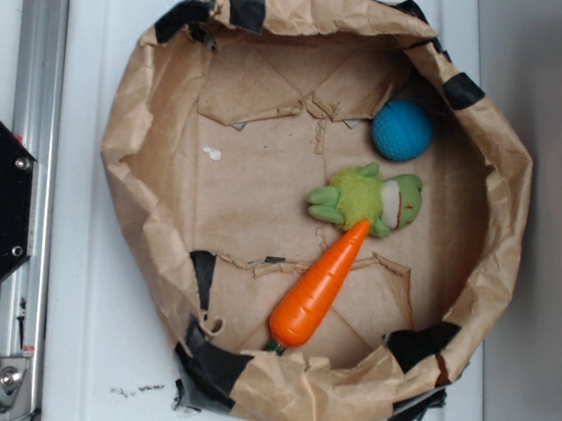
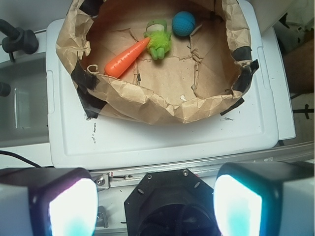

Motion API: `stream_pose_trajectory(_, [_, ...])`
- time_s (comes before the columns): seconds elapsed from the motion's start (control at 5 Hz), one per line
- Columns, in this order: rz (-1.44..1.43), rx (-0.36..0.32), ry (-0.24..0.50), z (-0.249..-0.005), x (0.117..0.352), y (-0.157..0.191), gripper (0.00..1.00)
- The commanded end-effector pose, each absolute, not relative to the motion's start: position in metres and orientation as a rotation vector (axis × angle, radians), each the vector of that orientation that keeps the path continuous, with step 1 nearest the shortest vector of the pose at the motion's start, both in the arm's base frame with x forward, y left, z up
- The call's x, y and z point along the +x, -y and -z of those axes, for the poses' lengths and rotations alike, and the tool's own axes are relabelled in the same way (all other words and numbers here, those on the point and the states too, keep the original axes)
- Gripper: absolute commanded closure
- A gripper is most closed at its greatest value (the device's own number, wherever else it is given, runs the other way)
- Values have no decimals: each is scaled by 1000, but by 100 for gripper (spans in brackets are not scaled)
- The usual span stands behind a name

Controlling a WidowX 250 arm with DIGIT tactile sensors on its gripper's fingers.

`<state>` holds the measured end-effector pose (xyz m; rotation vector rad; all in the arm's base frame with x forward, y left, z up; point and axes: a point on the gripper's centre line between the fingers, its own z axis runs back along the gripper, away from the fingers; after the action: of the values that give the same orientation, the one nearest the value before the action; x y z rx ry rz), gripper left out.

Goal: Grab the carrot.

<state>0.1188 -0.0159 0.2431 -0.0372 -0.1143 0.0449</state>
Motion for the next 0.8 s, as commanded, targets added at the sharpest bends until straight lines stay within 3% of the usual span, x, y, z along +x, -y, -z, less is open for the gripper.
stream_pose_trajectory(0.0, [-45, -37, 114, -243, 119, 16, 0])
stream_pose_trajectory(0.2, [-169, 1, 29, -194, 169, -2, 0])
stream_pose_trajectory(0.4, [-262, 10, 105, -180, 207, 1, 0])
stream_pose_trajectory(0.6, [-374, -151, 188, -159, 239, 22, 0])
